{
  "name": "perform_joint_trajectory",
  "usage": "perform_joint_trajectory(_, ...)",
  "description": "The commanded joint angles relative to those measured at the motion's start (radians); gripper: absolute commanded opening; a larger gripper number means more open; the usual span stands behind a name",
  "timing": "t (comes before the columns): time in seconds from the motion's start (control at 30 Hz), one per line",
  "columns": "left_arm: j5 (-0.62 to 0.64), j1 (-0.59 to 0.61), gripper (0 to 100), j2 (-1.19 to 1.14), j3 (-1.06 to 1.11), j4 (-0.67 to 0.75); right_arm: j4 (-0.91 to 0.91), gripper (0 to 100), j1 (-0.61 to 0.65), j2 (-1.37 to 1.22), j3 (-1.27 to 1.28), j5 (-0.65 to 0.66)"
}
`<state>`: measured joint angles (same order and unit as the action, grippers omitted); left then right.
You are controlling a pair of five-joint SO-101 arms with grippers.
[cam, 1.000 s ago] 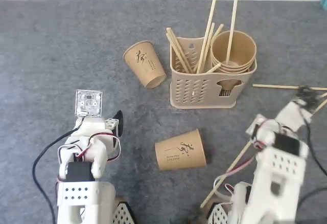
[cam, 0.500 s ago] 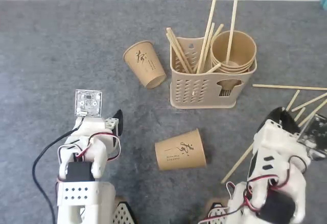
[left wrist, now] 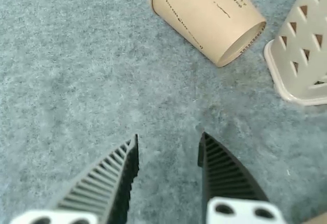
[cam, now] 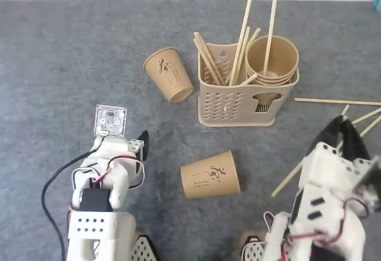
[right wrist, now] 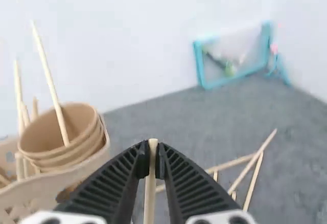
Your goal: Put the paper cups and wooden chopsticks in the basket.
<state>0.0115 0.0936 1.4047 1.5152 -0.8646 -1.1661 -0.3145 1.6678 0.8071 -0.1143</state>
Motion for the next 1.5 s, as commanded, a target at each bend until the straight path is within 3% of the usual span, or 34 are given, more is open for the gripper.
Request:
perform_joint_trajectory(0.0, -0.008, 0.006, 19, 0.008, -0.010, 0.012, 0.015, 0.7, -0.012, 0.004, -0.124, 0.021)
perform_joint_trajectory(0.2, -0.006, 0.003, 19, 0.008, -0.013, 0.008, 0.093, 0.7, -0.012, 0.004, -0.209, 0.021)
perform_joint_trajectory(0.43, -0.006, -0.006, 19, 0.006, -0.016, 0.006, 0.374, 0.7, -0.007, -0.010, -0.206, 0.017)
perform_joint_trajectory(0.73, -0.017, -0.051, 19, 0.006, -0.019, -0.008, 0.711, 0.7, -0.002, -0.269, -0.213, 0.014)
perform_joint_trajectory(0.9, -0.014, -0.052, 19, -0.018, -0.042, -0.003, 0.822, 0.7, 0.119, -0.380, -0.213, -0.005)
perform_joint_trajectory(1.13, -0.012, -0.046, 19, -0.402, -0.170, 0.130, 0.911, 0.9, 0.325, -0.567, -0.290, -0.048)
perform_joint_trajectory(1.3, -0.012, -0.044, 18, -0.698, -0.315, 0.147, 0.915, 0.8, 0.414, -0.760, -0.470, -0.049)
perform_joint_trajectory(1.47, -0.012, -0.044, 18, -0.763, -0.358, 0.124, 0.909, 0.8, 0.469, -0.961, -0.644, -0.060)
